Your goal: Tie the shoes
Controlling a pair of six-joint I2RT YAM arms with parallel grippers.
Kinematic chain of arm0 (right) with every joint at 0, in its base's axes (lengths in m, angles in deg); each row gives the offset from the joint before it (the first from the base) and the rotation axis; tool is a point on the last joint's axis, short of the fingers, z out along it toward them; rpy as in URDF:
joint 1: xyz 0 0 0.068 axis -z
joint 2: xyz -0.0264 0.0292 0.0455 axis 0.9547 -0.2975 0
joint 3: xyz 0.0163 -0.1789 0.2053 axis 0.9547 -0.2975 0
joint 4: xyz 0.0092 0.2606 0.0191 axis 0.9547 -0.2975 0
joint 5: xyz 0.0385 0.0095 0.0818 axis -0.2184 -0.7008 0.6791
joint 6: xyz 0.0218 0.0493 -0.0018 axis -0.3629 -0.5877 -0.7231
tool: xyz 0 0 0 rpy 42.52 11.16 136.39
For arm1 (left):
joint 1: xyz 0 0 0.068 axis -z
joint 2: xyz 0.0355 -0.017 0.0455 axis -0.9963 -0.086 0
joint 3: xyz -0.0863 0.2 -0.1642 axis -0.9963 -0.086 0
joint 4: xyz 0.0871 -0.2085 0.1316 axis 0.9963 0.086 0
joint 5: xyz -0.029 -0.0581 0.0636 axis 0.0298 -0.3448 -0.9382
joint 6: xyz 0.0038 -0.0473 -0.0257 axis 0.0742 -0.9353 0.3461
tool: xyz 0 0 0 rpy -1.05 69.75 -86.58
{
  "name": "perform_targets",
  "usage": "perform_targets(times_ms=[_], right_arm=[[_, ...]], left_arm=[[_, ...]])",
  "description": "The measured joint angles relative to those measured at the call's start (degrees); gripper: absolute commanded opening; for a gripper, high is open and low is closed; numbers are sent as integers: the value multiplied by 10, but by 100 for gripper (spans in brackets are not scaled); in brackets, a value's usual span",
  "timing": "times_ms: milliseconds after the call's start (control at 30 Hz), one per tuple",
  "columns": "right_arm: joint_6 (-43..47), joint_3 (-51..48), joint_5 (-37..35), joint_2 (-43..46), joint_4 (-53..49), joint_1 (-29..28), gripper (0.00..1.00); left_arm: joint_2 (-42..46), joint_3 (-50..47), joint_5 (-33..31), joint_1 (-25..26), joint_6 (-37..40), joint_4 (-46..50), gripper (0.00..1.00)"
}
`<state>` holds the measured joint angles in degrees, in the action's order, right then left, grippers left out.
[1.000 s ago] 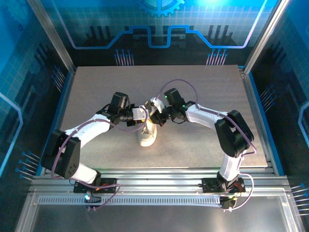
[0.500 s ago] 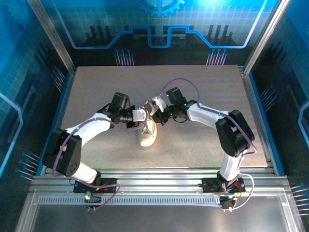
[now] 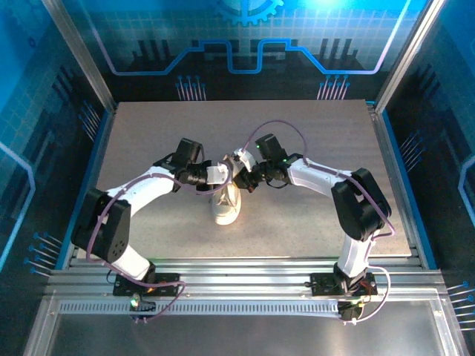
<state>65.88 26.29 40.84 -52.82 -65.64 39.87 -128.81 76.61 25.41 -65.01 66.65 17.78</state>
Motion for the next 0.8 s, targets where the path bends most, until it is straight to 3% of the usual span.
perform_targets(times_ms=[433,800], right_arm=[[0,7,26,-2,0,0,5],[0,8,38,-21,0,0,33]], left_arm=[[-31,12,-14,6,3,8,0],[-35,12,-15,6,-12,-9,0]])
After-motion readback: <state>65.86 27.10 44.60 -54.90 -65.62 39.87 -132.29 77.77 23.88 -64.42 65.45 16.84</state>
